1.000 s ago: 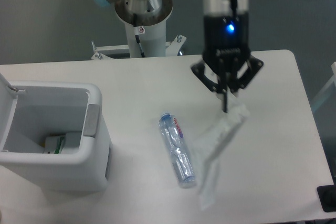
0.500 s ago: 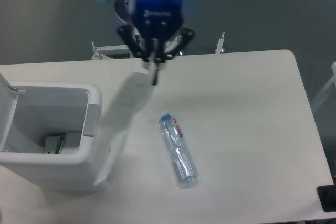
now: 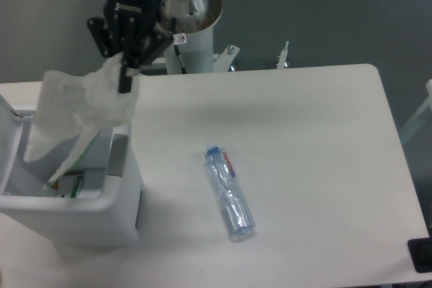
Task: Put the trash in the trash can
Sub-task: 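Carry the bag over the white bin and lower it inside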
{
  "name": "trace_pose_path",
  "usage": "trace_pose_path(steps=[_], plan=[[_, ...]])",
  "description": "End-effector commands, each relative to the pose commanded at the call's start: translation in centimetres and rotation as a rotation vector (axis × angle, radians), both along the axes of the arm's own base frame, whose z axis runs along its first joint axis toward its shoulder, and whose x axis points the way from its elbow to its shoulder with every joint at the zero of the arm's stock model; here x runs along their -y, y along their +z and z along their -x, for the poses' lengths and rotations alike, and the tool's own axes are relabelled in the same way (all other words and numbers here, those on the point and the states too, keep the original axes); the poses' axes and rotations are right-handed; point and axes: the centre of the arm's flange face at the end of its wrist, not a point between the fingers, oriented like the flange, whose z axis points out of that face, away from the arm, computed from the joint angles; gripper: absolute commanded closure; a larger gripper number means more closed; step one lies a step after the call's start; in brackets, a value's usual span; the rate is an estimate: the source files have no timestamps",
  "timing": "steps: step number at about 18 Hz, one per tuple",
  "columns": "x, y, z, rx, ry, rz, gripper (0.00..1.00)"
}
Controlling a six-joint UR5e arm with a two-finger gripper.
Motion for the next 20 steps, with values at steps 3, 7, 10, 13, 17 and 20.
trace_pose_path(steps=[3, 7, 10, 13, 17, 20], plan=[[-1.3, -1.5, -0.7, 0.015, -0.03, 0.025, 0.98], [-3.6, -3.6, -1.3, 0.044, -0.065, 0.054, 0.98], [-4.9, -5.0, -1.5, 0.061, -0.079, 0.074, 0.98], [-5.7, -6.4, -1.9, 0.078, -0.093, 0.096, 0.98], [-5.7, -7.3, -1.8, 0.076, -0.09, 0.122, 0.98], [-6.2, -8.3, -2.0, 0.086, -0.097, 0.138, 0.96]])
